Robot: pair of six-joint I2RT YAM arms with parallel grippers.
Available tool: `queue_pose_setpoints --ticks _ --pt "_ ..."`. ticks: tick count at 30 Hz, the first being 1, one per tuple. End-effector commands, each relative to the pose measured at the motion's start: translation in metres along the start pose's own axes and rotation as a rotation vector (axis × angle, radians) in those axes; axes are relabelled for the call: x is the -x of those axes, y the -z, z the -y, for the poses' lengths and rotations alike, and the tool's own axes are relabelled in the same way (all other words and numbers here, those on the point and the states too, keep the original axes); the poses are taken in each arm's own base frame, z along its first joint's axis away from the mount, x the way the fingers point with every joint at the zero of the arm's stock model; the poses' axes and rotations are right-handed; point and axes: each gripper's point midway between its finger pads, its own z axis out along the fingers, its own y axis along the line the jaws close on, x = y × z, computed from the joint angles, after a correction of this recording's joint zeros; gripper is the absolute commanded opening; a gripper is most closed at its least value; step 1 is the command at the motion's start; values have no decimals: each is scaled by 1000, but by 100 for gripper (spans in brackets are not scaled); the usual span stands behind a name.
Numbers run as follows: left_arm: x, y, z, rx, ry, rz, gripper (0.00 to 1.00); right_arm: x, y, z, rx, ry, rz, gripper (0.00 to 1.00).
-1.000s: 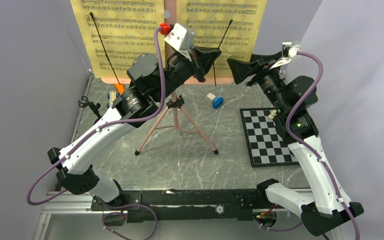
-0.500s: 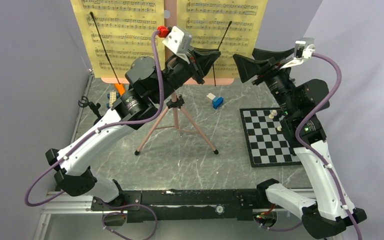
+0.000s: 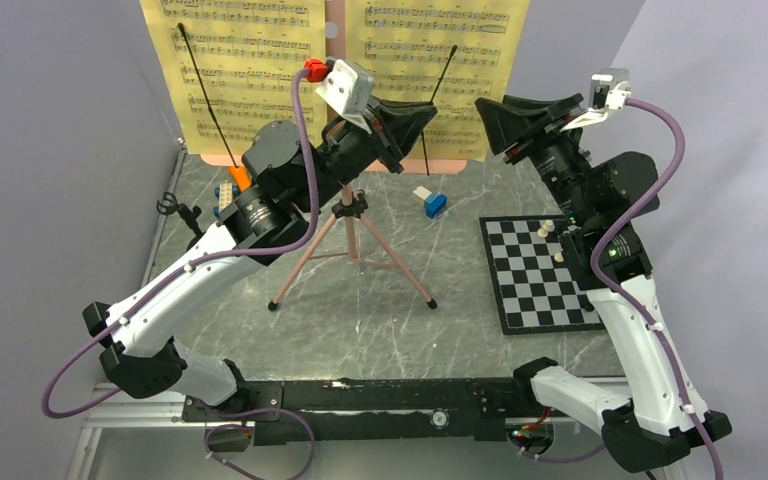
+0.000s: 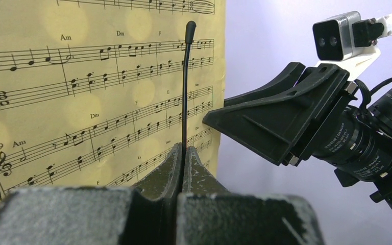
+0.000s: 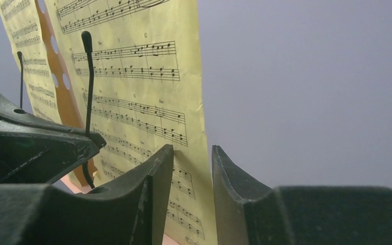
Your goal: Pack up the instrument practice props
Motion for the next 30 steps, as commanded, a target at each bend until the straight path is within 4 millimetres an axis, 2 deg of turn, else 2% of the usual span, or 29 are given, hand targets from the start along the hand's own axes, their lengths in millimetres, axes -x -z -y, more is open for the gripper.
queue_pose_setpoints --ticks 1,5,9,16,19,22,26,30 --pt "30 12 7 -29 1 69 0 30 2 -8 15 13 72 34" --pt "27 11 6 -24 -4 63 0 32 7 -10 13 14 75 24" --pt "25 10 4 -16 -9 61 0 34 14 -8 -10 17 77 1" --pt "22 10 2 -7 -17 57 0 38 29 -1 -63 41 93 0" --pt "21 10 0 1 -20 58 0 32 38 4 -99 44 75 0" --pt "20 9 -2 12 -19 57 1 37 49 10 -150 45 91 0" --pt "21 9 -5 34 -14 65 23 46 67 14 -203 51 117 0" --pt "19 9 -7 43 -10 66 34 53 87 13 -225 85 119 0"
